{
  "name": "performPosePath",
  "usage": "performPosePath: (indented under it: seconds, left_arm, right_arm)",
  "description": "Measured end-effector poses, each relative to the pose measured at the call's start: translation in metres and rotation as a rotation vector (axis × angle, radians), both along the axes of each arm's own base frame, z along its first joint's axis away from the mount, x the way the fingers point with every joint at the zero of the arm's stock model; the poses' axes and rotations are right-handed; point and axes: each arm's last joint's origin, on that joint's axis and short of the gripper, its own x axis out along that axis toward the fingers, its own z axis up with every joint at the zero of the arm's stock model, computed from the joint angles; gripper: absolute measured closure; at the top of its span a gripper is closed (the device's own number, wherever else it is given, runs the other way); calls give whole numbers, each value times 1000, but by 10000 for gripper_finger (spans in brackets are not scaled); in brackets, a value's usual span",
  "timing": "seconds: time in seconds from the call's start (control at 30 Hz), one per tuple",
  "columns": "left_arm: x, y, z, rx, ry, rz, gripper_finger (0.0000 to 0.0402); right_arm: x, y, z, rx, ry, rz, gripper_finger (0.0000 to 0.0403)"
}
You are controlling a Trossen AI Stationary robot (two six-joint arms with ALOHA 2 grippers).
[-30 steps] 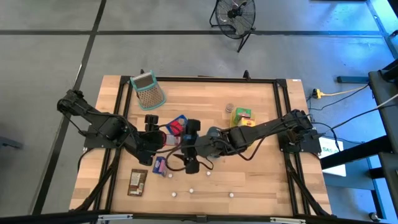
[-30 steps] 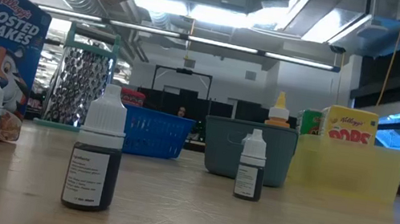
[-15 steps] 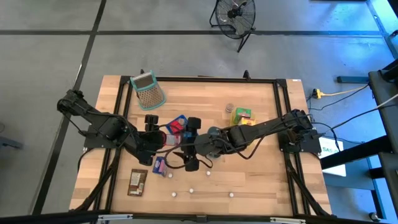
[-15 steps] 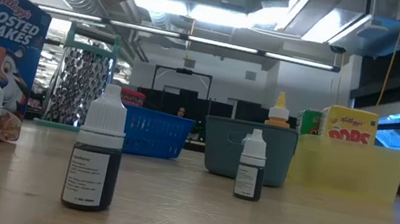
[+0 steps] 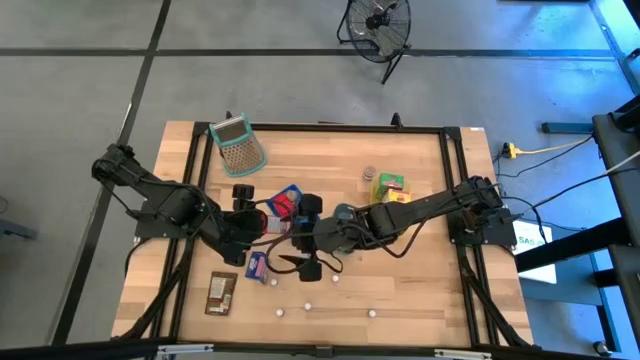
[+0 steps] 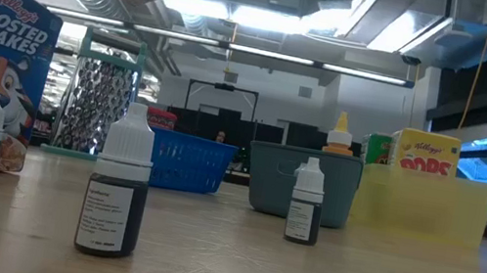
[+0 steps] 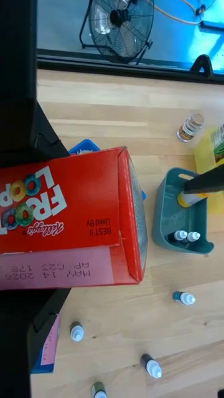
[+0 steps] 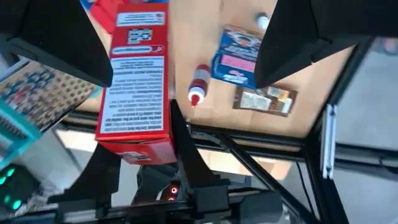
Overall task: Pick & Place Kitchen Items
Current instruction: Put the red cereal box into the yellow bin
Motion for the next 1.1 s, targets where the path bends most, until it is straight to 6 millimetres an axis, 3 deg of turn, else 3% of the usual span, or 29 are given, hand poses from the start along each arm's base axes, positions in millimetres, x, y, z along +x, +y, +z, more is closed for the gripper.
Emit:
performPosePath:
  seconds: [0.33,0.73,0.93,1.1]
  left_arm:
    - [0,0,0,-22,-9,29,203]
    - [5,-3,0,-47,-49,6,203]
    - [5,-4,0,-53,-53,0,203]
    - [7,-3,1,-60,-65,3,203]
  right_arm:
    - [3,1,5,56,-58,-20,11]
    - [7,-11,2,-21,-65,-130,11]
    - [10,-16,1,21,-53,-76,11]
    - [12,-15,0,-49,-57,-40,11]
